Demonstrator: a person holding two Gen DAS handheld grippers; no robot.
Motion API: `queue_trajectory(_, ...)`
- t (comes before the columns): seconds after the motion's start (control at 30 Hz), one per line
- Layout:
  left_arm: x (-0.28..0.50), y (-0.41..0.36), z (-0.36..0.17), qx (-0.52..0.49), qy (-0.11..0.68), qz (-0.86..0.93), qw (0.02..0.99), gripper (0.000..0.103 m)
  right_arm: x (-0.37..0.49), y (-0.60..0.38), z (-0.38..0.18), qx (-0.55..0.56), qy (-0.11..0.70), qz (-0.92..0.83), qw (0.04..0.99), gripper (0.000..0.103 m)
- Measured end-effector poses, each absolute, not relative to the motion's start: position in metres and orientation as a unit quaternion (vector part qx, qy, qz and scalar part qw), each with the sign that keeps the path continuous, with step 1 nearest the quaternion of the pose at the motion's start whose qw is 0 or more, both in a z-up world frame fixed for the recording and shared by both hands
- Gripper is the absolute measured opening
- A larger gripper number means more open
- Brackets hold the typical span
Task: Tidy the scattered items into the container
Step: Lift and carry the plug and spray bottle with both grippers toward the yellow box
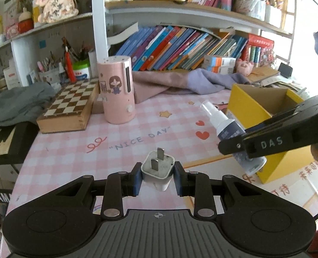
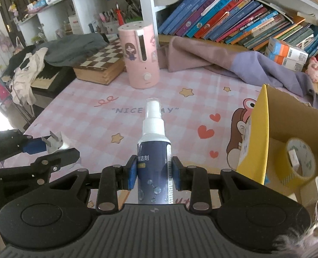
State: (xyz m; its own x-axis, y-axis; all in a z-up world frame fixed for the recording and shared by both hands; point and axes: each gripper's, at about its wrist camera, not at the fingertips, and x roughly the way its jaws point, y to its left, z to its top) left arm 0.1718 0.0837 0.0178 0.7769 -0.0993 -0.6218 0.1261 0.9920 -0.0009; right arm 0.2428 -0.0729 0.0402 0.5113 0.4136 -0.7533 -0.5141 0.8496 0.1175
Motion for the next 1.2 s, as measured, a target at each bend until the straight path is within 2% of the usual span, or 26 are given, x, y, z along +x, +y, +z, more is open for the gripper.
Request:
queue_trajectory(0.9, 0.032, 0.074, 0.029, 0.013, 0.318, -0.102, 0.942, 0.028, 0.065, -0.094, 0.033, -0.052, 0.379, 0.222, 0.897, 0.031)
queue_trajectory(1.2, 0.01, 0.064, 0.031, 0.017, 0.314, -0.126, 0.941, 0.028, 0.029, -0.113, 0.034, -0.049, 0.378, 0.198, 0.903, 0.03)
